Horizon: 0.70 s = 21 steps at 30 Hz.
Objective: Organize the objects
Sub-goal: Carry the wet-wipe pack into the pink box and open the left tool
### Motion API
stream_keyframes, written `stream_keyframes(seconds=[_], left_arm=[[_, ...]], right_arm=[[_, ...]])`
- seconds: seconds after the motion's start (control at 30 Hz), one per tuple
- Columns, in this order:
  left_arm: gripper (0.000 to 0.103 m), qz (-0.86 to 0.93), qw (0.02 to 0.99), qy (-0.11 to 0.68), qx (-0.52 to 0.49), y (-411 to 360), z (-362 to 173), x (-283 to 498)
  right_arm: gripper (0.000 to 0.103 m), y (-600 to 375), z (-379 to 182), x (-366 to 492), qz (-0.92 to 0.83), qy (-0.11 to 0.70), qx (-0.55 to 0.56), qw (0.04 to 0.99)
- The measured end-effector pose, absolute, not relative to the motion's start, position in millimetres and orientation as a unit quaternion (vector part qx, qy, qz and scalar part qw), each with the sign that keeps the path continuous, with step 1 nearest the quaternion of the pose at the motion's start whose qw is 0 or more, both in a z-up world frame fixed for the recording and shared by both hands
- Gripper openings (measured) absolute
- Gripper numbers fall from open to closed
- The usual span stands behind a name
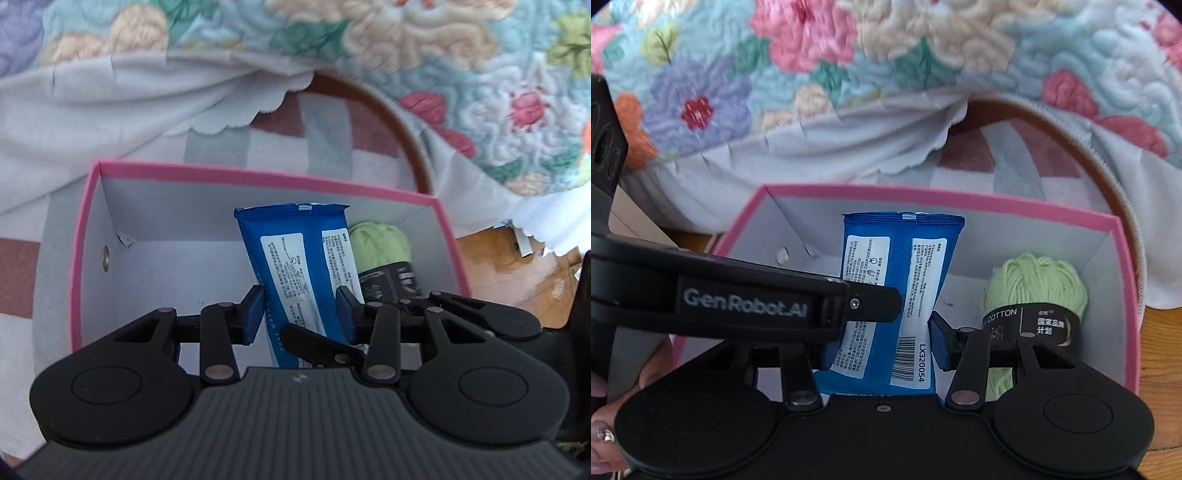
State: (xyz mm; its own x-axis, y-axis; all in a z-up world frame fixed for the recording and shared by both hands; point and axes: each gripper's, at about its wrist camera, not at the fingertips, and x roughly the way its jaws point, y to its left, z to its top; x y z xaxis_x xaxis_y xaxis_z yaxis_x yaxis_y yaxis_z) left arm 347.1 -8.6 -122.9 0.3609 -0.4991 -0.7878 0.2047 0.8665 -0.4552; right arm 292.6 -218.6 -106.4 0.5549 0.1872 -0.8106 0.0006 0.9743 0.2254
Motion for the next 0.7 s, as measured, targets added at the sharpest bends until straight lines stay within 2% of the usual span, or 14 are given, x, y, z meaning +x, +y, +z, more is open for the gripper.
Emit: stream_keyframes(seconds=[0.43, 0.53, 0.7], left_arm=[[0.040, -0.195, 0.785, 0.559, -0.182, -25, -152, 367], [0.042, -0.195, 0.792, 0.552, -0.173, -26, -142, 363], [0.044, -0.208, 0.811, 0.538, -0.096, -31, -107, 344]], right_arm=[[0.056, -224, -131, 300, 0.010, 0.505, 0.065, 0.860], [0.059, -233, -125, 287, 0.016, 0.495, 0.092, 0.864], [0.060, -247, -102, 252, 0.032, 0.462, 0.096, 0.881]])
